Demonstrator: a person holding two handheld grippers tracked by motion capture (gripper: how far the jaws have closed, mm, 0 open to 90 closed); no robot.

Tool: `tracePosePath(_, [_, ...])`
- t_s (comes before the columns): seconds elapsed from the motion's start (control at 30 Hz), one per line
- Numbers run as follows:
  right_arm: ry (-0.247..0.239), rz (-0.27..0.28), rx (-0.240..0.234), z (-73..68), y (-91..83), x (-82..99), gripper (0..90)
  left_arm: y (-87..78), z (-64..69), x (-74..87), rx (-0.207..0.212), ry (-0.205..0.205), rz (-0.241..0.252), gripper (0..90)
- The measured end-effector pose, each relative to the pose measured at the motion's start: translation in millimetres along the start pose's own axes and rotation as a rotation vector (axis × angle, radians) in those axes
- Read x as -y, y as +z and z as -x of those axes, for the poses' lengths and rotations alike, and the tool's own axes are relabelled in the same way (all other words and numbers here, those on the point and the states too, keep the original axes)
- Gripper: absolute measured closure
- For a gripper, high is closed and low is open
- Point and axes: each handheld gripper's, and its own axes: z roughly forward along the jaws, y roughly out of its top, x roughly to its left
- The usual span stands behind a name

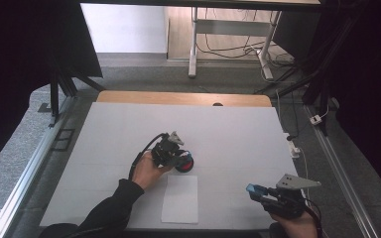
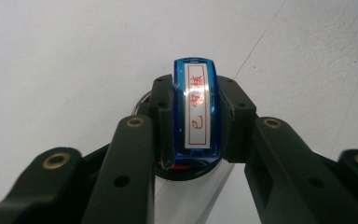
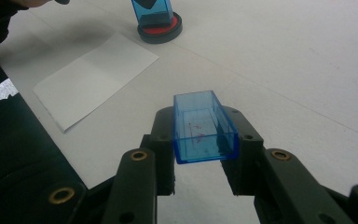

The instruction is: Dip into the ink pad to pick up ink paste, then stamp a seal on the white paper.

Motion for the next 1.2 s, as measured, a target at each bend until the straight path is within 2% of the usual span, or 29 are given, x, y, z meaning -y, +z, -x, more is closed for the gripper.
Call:
tracePosePath(0.27, [-0.002,0.0,0.0,0.0,-0.3,0.0,67.7,-19.8,1.2,-2.8,0.031,-0.014,0.066,69.8])
tracePosePath(0.5, [-0.009,-0.001,-0.001,-0.5,-0.5,0.0,67.7,-34.9,3.7,0.4,0.061,-0.02,0.101,69.7])
tracePosePath(0.7, [-0.011,0.0,-0.003,-0.5,-0.8,0.2,67.7,-45.9,9.7,2.3,0.067,0.008,0.103,69.7])
tracePosePath(0.9, [-0.01,0.002,-0.004,-1.2,-0.4,0.0,67.7,-54.9,14.8,4.4,0.097,0.034,0.107,69.7])
tracePosePath(1.03, [-0.012,0.003,-0.004,-1.3,-0.5,0.1,67.7,-60.6,18.6,6.1,0.099,0.033,0.117,69.7])
tracePosePath(1.2, [-0.012,0.001,-0.003,-1.5,-0.6,0.2,67.8,-66.5,20.9,8.3,0.123,0.021,0.133,69.7])
